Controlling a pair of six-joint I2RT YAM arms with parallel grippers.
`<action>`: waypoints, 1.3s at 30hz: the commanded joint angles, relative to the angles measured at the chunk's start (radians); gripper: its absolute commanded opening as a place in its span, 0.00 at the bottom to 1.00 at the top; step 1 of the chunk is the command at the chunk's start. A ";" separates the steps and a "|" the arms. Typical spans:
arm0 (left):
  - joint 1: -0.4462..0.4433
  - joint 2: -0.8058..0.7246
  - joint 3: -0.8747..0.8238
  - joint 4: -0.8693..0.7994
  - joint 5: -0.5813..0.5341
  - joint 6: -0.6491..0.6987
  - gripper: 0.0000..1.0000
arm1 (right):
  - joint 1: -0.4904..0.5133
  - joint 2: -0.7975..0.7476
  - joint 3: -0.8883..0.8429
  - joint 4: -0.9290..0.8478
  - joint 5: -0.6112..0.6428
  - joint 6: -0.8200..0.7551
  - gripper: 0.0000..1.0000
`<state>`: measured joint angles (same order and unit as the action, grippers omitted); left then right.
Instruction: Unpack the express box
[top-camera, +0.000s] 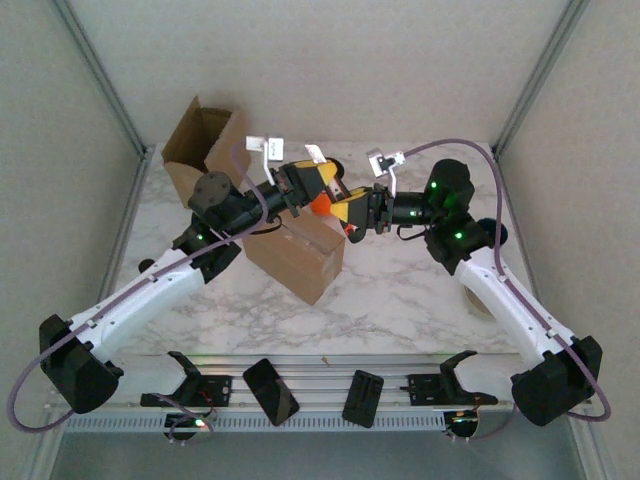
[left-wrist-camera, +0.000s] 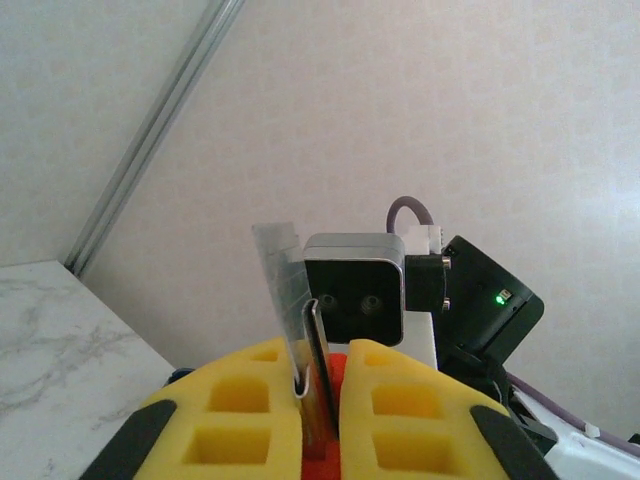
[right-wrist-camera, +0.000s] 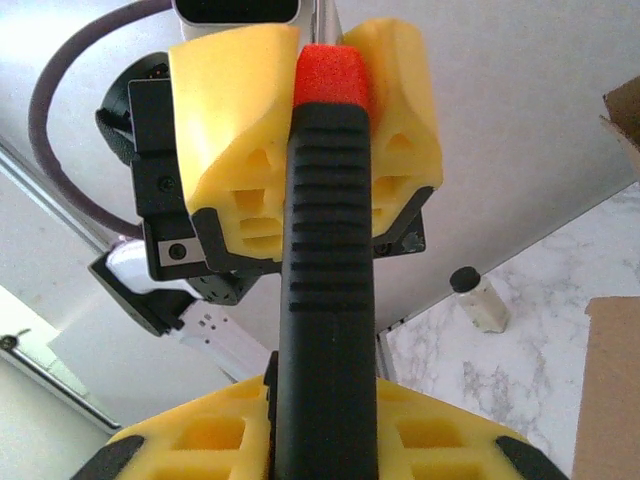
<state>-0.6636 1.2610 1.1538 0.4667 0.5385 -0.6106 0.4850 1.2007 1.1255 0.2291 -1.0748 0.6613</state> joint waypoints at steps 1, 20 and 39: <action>0.003 -0.003 -0.044 0.043 0.005 0.008 0.00 | 0.005 0.007 0.031 0.140 0.016 0.097 0.39; 0.036 -0.035 -0.069 0.103 -0.041 -0.066 0.00 | 0.017 0.016 -0.068 0.330 0.038 0.189 0.41; 0.047 -0.043 -0.083 0.135 -0.035 -0.092 0.00 | 0.032 0.070 -0.058 0.412 0.040 0.240 0.33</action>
<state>-0.6277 1.2423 1.0779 0.5499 0.5220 -0.6968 0.5030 1.2640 1.0561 0.5732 -1.0218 0.8814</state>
